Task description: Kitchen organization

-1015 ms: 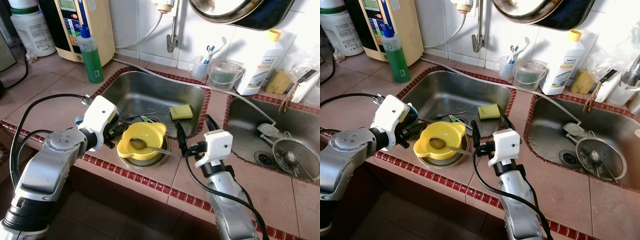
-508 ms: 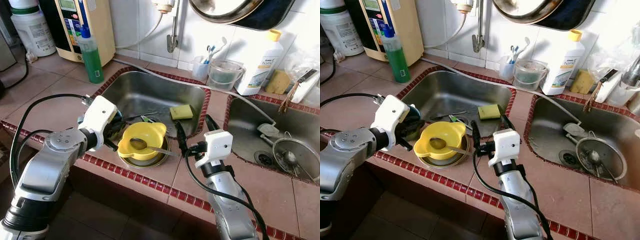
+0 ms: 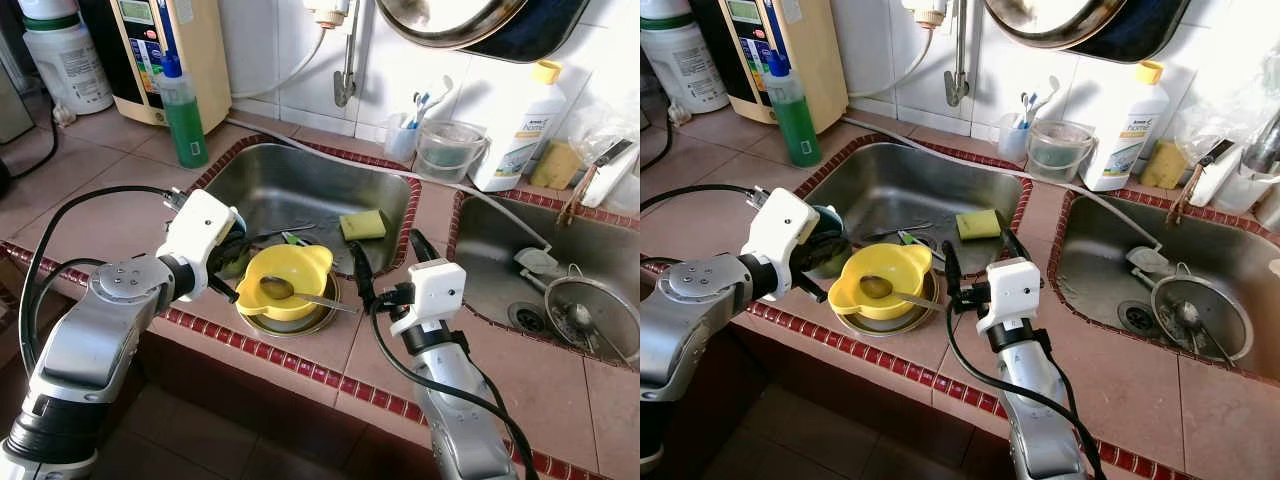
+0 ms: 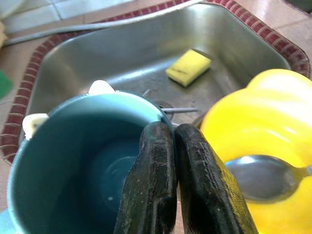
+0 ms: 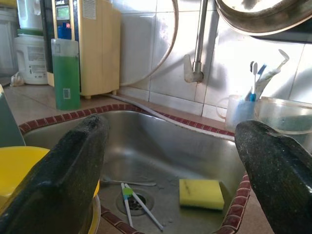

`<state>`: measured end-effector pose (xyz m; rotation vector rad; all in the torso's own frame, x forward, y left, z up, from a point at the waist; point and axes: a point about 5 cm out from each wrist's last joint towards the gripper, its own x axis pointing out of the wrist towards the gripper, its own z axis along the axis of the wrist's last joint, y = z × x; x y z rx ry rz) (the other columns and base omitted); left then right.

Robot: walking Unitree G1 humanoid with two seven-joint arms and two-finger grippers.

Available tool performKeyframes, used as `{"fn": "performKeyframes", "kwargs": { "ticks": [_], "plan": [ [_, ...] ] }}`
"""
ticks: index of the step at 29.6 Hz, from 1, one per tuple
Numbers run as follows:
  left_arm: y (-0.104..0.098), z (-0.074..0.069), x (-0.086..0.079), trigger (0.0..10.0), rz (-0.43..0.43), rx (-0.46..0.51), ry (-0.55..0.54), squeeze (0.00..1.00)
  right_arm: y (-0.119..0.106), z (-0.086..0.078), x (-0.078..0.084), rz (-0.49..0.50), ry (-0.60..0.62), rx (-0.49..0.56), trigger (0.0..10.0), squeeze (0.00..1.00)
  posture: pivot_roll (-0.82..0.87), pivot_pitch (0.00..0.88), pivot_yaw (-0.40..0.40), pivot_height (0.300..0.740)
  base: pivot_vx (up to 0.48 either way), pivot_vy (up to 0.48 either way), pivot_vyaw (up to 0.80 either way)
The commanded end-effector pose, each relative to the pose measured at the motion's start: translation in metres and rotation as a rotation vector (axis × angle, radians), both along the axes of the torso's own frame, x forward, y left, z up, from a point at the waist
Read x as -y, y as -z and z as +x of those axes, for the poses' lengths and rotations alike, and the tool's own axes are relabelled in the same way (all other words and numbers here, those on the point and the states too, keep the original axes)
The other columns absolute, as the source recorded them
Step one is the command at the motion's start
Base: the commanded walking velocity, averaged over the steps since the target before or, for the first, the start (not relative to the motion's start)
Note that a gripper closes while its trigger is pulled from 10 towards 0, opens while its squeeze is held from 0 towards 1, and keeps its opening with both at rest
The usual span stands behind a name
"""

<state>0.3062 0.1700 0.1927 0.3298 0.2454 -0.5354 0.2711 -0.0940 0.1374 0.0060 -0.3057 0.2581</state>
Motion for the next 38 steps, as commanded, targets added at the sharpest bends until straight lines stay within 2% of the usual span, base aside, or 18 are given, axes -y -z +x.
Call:
{"fn": "performKeyframes", "kwargs": {
  "ticks": [1,3,4,5,6,12,16,19,21,26,38],
  "plan": [
    [-0.007,0.004,-0.002,0.0,-0.005,0.037,-0.027,0.00,-0.005,0.000,0.001,0.007,0.006,0.015,10.0,0.00,-0.17,0.058,0.009,0.740,0.000,0.000,0.00],
    [-0.012,0.008,-0.005,0.0,-0.015,0.074,-0.067,0.00,-0.005,0.000,0.001,0.009,0.005,0.016,10.0,0.00,-0.17,0.058,0.009,0.740,0.000,0.000,0.00],
    [-0.016,0.011,-0.008,1.7,-0.024,0.100,-0.097,0.00,-0.005,0.000,0.001,0.009,0.006,0.016,10.0,0.00,-0.17,0.057,0.008,0.740,0.000,0.000,0.00],
    [-0.018,0.013,-0.010,4.7,-0.029,0.117,-0.120,0.00,-0.006,0.000,0.001,0.009,0.006,0.017,10.0,0.00,-0.17,0.057,0.008,0.740,0.000,0.000,0.00],
    [-0.019,0.014,-0.010,10.0,-0.031,0.122,-0.130,0.00,-0.006,0.000,0.001,0.009,0.006,0.017,10.0,0.00,-0.17,0.057,0.008,0.740,0.000,0.000,0.00],
    [-0.029,0.020,-0.014,10.0,-0.065,0.192,-0.190,0.00,-0.006,0.001,0.001,0.008,0.005,0.019,10.0,0.00,-0.18,0.056,0.005,0.740,0.000,0.000,0.00],
    [-0.035,0.021,-0.012,10.0,-0.069,0.242,-0.187,0.00,-0.007,0.001,0.002,0.007,0.006,0.020,10.0,0.00,-0.18,0.057,0.005,0.740,0.000,0.000,0.00],
    [-0.038,0.017,-0.003,10.0,-0.076,0.274,-0.122,0.00,-0.007,0.001,0.002,0.009,0.006,0.021,10.0,0.00,-0.18,0.057,0.005,0.740,0.000,0.000,0.00],
    [-0.040,0.014,0.006,10.0,-0.049,0.319,-0.060,0.00,-0.008,0.001,0.002,0.010,0.003,0.024,10.0,0.00,-0.18,0.057,0.004,0.740,0.000,0.000,0.00],
    [-0.042,0.011,0.013,10.0,0.001,0.385,-0.007,0.00,-0.015,0.002,0.000,0.027,-0.006,0.038,10.0,0.00,-0.18,0.056,0.003,0.740,0.000,0.000,0.00],
    [-0.033,0.012,0.028,10.0,-0.013,0.375,0.063,0.00,-0.030,0.003,-0.001,0.069,-0.024,0.068,10.0,0.00,-0.19,0.049,0.005,0.740,0.000,0.000,0.00]
  ]
}}
